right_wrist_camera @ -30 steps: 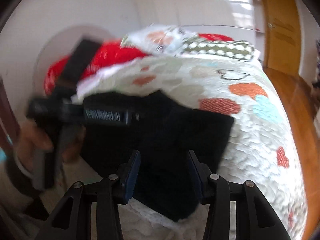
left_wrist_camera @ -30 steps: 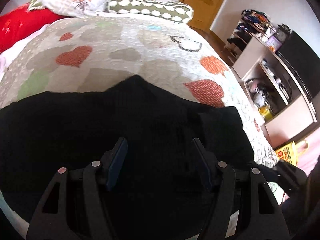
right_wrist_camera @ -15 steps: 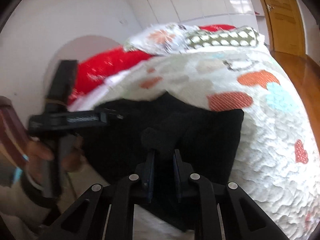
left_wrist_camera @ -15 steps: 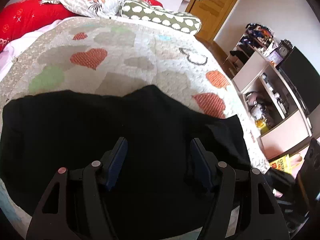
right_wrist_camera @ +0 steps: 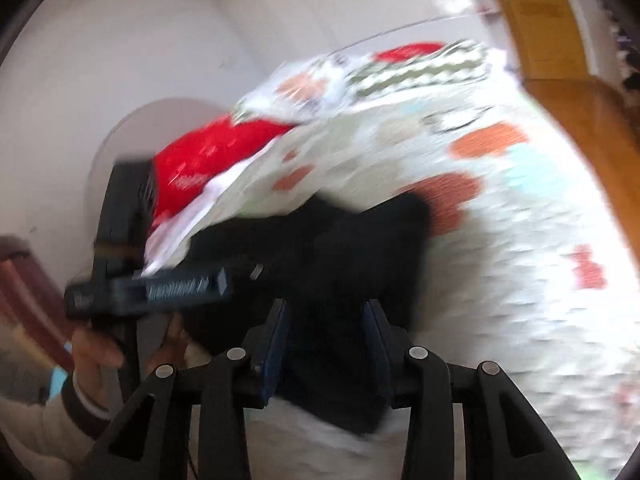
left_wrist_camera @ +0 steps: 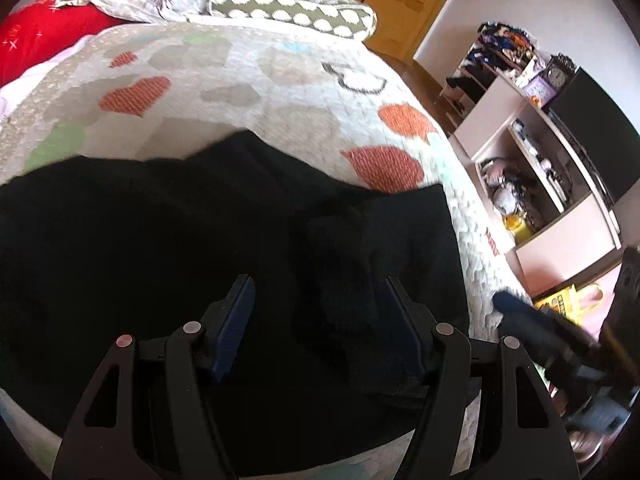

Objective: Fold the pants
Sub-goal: 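Lower the folded leg onto the pants with the right gripper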

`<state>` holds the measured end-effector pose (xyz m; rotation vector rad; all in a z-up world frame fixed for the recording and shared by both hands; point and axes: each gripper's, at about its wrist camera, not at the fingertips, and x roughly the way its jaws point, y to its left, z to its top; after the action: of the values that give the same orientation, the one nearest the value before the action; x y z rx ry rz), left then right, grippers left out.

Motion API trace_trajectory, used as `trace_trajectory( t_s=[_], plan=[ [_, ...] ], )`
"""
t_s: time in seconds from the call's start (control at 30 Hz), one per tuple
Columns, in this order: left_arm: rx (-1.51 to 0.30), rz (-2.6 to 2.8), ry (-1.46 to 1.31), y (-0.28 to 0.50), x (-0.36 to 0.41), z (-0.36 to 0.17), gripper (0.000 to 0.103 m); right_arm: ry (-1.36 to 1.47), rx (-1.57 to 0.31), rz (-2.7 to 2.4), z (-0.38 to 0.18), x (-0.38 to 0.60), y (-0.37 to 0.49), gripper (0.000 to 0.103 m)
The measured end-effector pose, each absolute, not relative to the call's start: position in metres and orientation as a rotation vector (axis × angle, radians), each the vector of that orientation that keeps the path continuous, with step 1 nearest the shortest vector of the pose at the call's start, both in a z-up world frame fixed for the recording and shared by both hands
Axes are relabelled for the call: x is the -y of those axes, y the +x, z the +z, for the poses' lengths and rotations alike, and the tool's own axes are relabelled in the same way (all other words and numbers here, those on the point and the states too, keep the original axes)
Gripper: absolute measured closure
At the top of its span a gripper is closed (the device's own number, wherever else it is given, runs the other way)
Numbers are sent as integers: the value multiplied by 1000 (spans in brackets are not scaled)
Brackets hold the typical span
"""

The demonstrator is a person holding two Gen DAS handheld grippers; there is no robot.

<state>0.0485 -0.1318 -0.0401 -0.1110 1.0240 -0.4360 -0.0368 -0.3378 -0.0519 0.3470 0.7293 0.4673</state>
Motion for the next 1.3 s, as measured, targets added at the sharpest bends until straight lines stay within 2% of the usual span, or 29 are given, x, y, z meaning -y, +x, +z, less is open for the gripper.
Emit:
trace_trajectory(
  t_s=[0.07, 0.2, 0.23, 0.3, 0.4, 0.43, 0.67, 0.8, 0.9, 1.13, 1.3],
  plan=[
    [-1014, -414, -82, 47, 140, -45, 31, 385, -733, 432, -58, 351, -35, 66],
    [-1006, -439, -85, 46, 151, -50, 33, 391, -767, 402, -78, 351, -24, 66],
    [-1022, -467, -99, 46, 154, -53, 47, 378, -792, 386, -84, 350, -21, 66],
    [-1005, -451, -60, 43, 159, -55, 66, 337, -837, 344, -93, 345, -16, 66],
    [-995, -476, -68, 40, 153, -49, 84, 328, -827, 350, -87, 341, -15, 66],
    [-992, -485, -76, 39, 150, -45, 86, 327, -821, 357, -83, 340, -15, 66],
    [-927, -406, -64, 46, 114, -20, 89, 291, -736, 391, -50, 323, -17, 66],
    [-979, -360, -61, 51, 113, -40, 89, 246, -748, 423, -60, 298, -1, 68],
    [-990, -341, -52, 46, 113, -48, 89, 183, -838, 391, -85, 284, 10, 69],
    [-983, -327, -49, 44, 111, -43, 87, 165, -765, 394, -54, 284, 4, 70],
    [-980, -310, -61, 41, 111, -44, 85, 154, -806, 364, -66, 275, 27, 70]
  ],
)
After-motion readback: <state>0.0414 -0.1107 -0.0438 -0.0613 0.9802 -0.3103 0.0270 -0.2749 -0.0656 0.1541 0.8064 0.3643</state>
